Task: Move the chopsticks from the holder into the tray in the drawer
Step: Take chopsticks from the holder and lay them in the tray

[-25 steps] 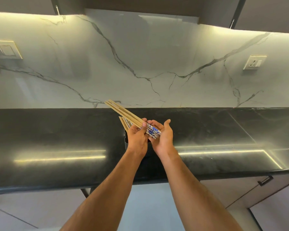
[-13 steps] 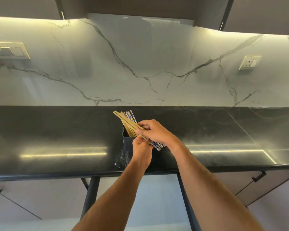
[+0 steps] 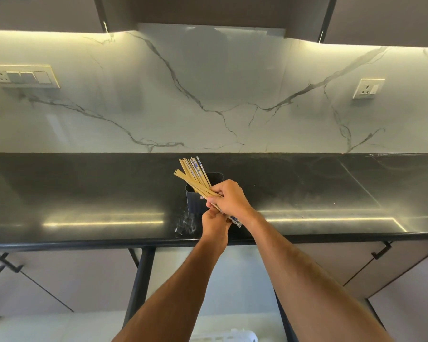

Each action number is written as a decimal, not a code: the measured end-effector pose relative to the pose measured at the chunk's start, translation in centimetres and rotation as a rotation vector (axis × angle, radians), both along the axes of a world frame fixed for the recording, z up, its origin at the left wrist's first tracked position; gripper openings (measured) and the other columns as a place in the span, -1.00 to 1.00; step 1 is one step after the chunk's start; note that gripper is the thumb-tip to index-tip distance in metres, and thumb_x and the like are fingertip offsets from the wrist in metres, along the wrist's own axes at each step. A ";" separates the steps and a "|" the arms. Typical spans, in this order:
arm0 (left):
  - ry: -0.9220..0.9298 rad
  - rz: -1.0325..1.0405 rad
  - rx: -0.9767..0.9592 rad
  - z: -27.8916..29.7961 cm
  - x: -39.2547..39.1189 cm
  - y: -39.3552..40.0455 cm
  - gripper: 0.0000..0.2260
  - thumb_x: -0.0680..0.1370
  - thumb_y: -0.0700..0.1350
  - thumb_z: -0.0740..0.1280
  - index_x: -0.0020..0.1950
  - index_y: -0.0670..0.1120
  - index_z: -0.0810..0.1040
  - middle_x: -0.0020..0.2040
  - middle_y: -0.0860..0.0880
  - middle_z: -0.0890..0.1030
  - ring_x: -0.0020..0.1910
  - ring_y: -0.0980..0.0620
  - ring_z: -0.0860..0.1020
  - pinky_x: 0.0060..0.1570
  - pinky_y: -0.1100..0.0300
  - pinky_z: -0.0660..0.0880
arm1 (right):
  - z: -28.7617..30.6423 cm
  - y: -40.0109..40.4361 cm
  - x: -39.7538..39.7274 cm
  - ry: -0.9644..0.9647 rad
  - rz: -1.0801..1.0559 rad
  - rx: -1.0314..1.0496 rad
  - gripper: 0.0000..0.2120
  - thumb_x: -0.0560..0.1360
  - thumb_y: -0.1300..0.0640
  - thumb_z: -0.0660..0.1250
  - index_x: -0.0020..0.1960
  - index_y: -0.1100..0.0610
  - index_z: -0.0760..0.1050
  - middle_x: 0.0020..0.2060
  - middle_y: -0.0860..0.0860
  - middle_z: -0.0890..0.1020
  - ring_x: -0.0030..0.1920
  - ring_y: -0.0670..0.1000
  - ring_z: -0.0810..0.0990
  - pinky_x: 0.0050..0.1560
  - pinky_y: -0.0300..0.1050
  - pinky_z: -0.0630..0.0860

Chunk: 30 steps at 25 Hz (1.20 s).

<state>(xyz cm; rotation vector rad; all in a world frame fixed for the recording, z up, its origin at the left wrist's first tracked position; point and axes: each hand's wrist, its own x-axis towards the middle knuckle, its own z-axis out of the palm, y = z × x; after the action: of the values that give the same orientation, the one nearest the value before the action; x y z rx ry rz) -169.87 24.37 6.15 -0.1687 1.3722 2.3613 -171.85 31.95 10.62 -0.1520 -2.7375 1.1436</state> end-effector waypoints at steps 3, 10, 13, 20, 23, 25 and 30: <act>0.013 -0.030 -0.217 -1.2 0.2 -2.8 -0.86 0.59 -0.31 0.35 0.14 -0.24 0.60 0.15 -0.27 0.65 0.18 -0.27 0.62 0.17 -0.04 0.58 | 0.0 -1.1 1.4 -0.009 -0.028 -0.008 -0.77 0.56 0.10 0.43 0.18 0.15 0.65 -0.17 -0.01 0.73 -0.29 -0.15 0.72 -0.23 -0.27 0.66; 0.796 0.292 -0.994 -3.0 4.3 -14.1 -0.78 0.56 -0.27 0.41 0.19 -0.12 0.58 0.10 -0.03 0.62 0.10 0.05 0.57 0.17 0.10 0.57 | -2.9 -3.2 6.6 -0.215 -0.024 0.253 -0.90 0.56 0.13 0.42 0.01 0.11 0.69 -0.27 -0.02 0.71 -0.30 -0.06 0.70 -0.14 -0.04 0.70; 1.320 0.120 -1.273 -3.8 4.0 -15.8 -0.59 0.54 -0.26 0.42 0.39 -0.19 0.50 0.33 -0.14 0.55 0.34 -0.09 0.49 0.41 0.05 0.37 | -4.6 -5.0 8.9 -0.303 0.056 0.397 -0.90 0.54 0.20 0.40 0.01 0.14 0.68 -0.21 0.04 0.70 -0.24 0.03 0.67 -0.08 0.01 0.67; 1.110 -0.760 -1.590 -5.4 4.2 -14.9 -0.94 0.61 -0.20 0.31 0.05 -0.08 0.55 -0.08 -0.06 0.61 -0.19 -0.01 0.53 -0.18 0.16 0.46 | -7.7 -8.1 12.4 -0.302 0.157 0.565 -0.90 0.59 0.17 0.35 0.03 0.14 0.63 -0.12 0.09 0.68 -0.22 0.03 0.57 -0.18 -0.17 0.39; 1.048 -0.769 -1.500 -7.7 4.7 -15.5 -0.92 0.61 -0.13 0.33 -0.08 -0.05 0.58 -0.18 -0.01 0.60 -0.21 -0.01 0.58 -0.12 0.14 0.58 | -9.6 -7.1 13.6 -0.349 0.198 0.570 -0.92 0.59 0.16 0.33 0.01 0.12 0.61 -0.16 0.07 0.64 -0.21 0.04 0.58 -0.24 -0.22 0.36; 0.985 -0.808 -1.437 -9.2 4.9 -15.5 -0.90 0.60 -0.09 0.37 -0.08 -0.05 0.62 -0.19 -0.01 0.63 -0.22 0.01 0.59 -0.07 0.15 0.61 | -10.9 -6.2 14.5 -0.408 0.224 0.595 -0.92 0.59 0.18 0.33 0.02 0.13 0.59 -0.16 0.08 0.63 -0.20 0.07 0.60 -0.22 -0.19 0.43; 0.919 -0.954 -1.323 -12.7 6.5 -14.6 -0.95 0.57 -0.10 0.43 0.00 -0.05 0.63 -0.16 0.02 0.65 -0.21 0.04 0.61 -0.04 0.07 0.63 | -14.7 -4.5 17.4 -0.475 0.257 0.647 -0.96 0.57 0.25 0.33 0.00 0.16 0.55 -0.14 0.12 0.63 -0.23 0.08 0.57 -0.22 -0.11 0.40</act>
<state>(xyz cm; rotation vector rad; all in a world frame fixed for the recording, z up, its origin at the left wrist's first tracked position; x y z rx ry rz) -163.41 9.74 -6.57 1.0562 2.4021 0.4470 -154.47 27.50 -4.05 0.0229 -3.4673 0.2143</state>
